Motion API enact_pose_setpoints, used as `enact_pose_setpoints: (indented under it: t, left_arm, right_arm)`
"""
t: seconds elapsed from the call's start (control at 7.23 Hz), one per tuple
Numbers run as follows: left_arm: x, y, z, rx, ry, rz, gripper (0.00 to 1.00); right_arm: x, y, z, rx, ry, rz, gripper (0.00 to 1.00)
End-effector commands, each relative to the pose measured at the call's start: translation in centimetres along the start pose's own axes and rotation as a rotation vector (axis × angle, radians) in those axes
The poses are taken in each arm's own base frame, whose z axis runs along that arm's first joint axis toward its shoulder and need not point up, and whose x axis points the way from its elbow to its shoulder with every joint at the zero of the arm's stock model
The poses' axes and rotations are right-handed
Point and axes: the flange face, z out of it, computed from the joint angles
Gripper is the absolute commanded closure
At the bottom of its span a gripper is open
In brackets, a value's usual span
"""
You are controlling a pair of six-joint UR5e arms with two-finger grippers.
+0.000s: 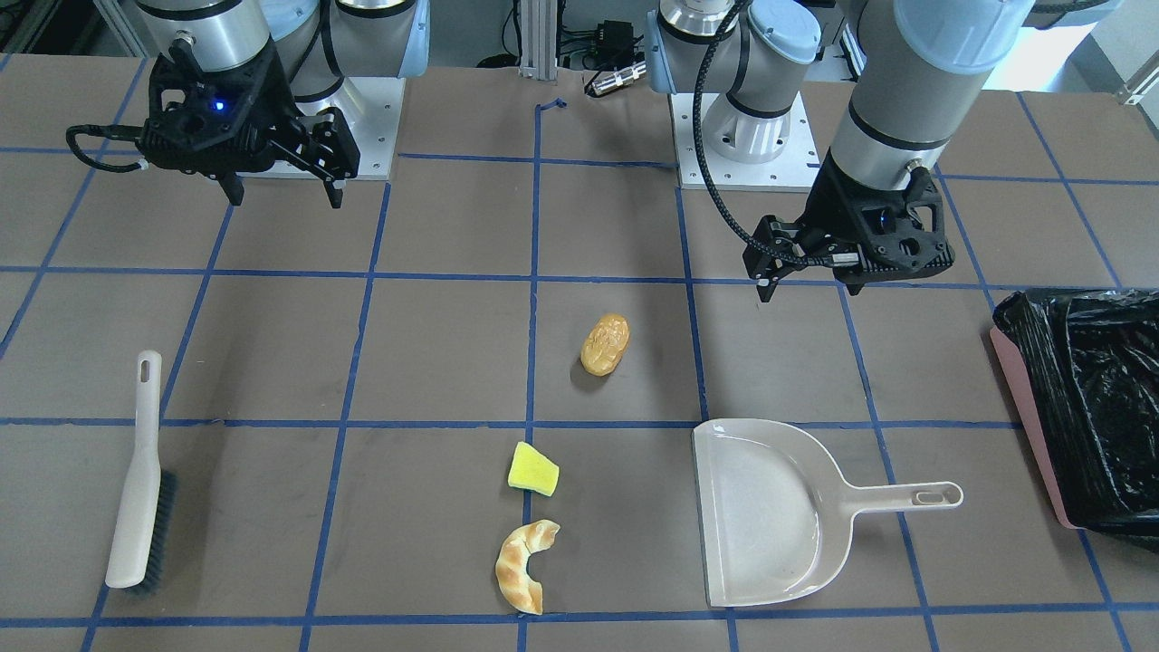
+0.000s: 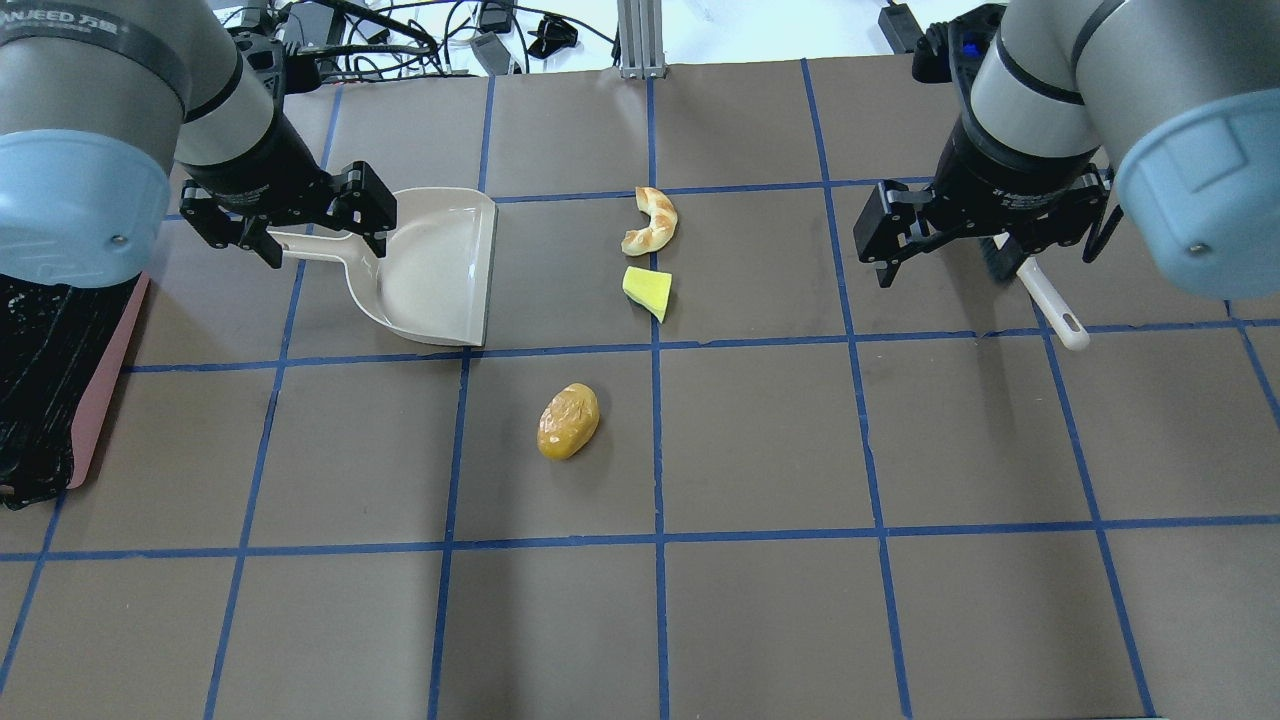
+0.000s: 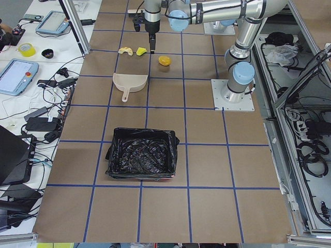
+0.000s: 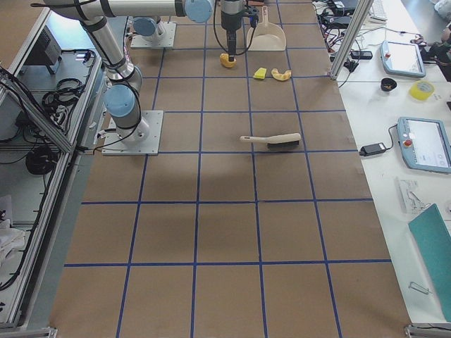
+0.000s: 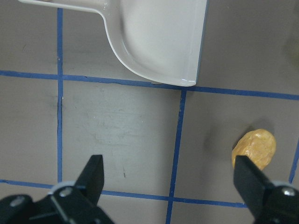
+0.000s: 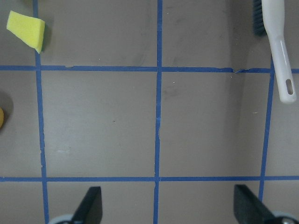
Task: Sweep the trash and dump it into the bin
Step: 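Lower the left gripper toward the white dustpan handle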
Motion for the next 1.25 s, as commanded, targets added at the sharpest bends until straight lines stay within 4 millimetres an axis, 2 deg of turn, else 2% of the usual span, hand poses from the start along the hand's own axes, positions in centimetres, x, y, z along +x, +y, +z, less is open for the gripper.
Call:
enact_pose_setpoints:
  t: [0.0, 0.28, 0.55, 0.69, 0.83, 0.97, 1.11]
  left_arm:
    - [-0.1, -0.1, 0.1, -0.002, -0.006, -0.013, 0.0]
    - [-0.9, -0.6, 0.5, -0.007, -0.009, -0.122, 0.0]
    - [-2.4, -1.5, 1.0, -0.011, -0.005, -0.36, 0.0]
    - [-2.8, -1.9, 1.0, -0.004, -0.003, -0.398, 0.0]
    - [-2.8, -2.2, 1.4, -0.006, 0.0, -0.401, 0.0]
    - [-2.5, -2.9, 2.0, -0.005, 0.034, -0.427, 0.0]
    - [-3.1, -3.5, 1.6, 0.014, 0.069, -0.556, 0.0]
  right_arm:
    - [-0.1, 0.1, -0.1, -0.002, -0.004, 0.0, 0.0]
    - [-0.1, 0.1, 0.1, -0.008, -0.003, -0.002, 0.0]
    - [0.6, -0.5, 0.7, -0.019, 0.002, -0.034, 0.0]
    - [0.8, -0.6, 0.8, -0.017, 0.008, -0.062, 0.0]
    - [1.5, -1.1, 1.3, -0.025, 0.012, -0.088, 0.0]
    - [3.3, -2.4, 2.7, -0.056, 0.01, -0.059, 0.0]
    - [5.2, -4.2, 5.0, -0.094, -0.008, -0.052, 0.0]
